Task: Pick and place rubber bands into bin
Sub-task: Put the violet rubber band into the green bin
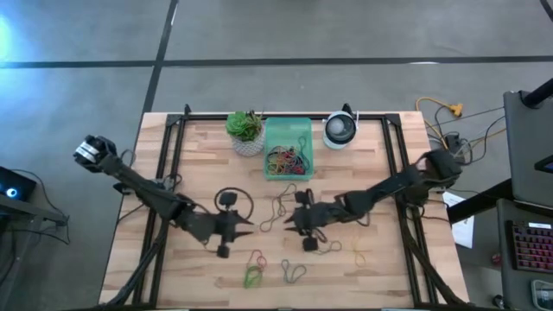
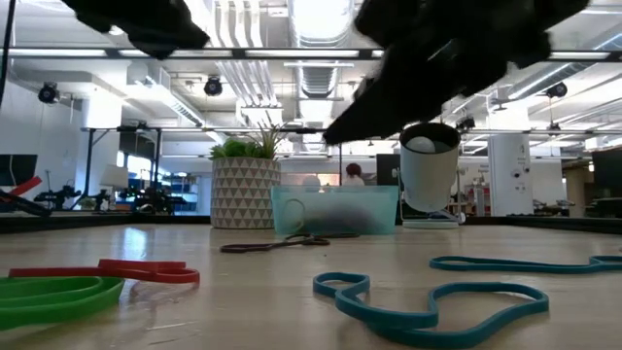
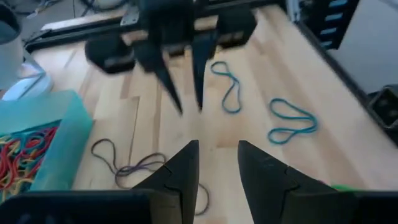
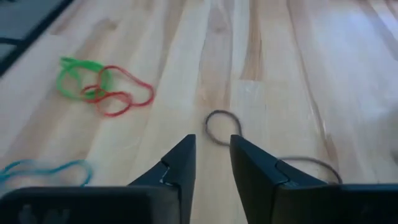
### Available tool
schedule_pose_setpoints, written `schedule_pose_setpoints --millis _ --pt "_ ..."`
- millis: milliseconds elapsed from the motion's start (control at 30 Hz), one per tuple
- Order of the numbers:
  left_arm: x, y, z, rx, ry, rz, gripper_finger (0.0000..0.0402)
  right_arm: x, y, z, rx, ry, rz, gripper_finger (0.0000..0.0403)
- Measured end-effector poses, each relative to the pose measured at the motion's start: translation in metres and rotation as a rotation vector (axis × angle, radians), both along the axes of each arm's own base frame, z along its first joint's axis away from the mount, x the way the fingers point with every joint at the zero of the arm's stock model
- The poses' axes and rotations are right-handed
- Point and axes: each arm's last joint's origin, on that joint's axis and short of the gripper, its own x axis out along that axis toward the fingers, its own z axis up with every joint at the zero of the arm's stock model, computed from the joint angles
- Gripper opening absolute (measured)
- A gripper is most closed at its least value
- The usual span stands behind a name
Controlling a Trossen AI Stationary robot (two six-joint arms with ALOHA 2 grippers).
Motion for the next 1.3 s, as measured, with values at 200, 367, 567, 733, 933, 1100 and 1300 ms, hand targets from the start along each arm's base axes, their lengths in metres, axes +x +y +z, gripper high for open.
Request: schedule_pose_setpoints --millis 200,367,567,733,933,1100,1300 --pt "-0.024 -0.009 0.017 -0.042 -0.064 -0.079 0.0096 0.033 -0.006 -0.008 -0.074 0.096 0.008 0.0125" --pt "-0.039 -0.021 0.021 -0.041 -0.068 -0.161 0.0096 0.054 -0.006 -0.015 -0.193 0.237 0.068 0.0142" --pt "-0.050 -0.029 0.021 -0.032 -0.056 -0.218 0.0096 0.078 -0.014 -0.015 -0.260 0.414 0.089 0.0145" --pt "-0.055 -0.031 0.023 -0.034 -0.058 -0.235 0.0096 0.093 -0.028 -0.011 -0.220 0.547 0.105 0.0136" --pt "-0.058 -0.030 0.022 -0.026 -0.037 -0.238 0.0096 0.108 -0.040 -0.015 -0.168 0.571 0.155 0.0121" --pt "-0.062 -0.031 0.022 -0.029 -0.039 -0.253 0.0096 0.108 -0.042 -0.026 -0.172 0.609 0.164 0.0111" --pt "-0.063 -0.032 0.022 -0.029 -0.039 -0.260 0.0096 0.108 -0.042 -0.034 -0.166 0.641 0.157 0.0097"
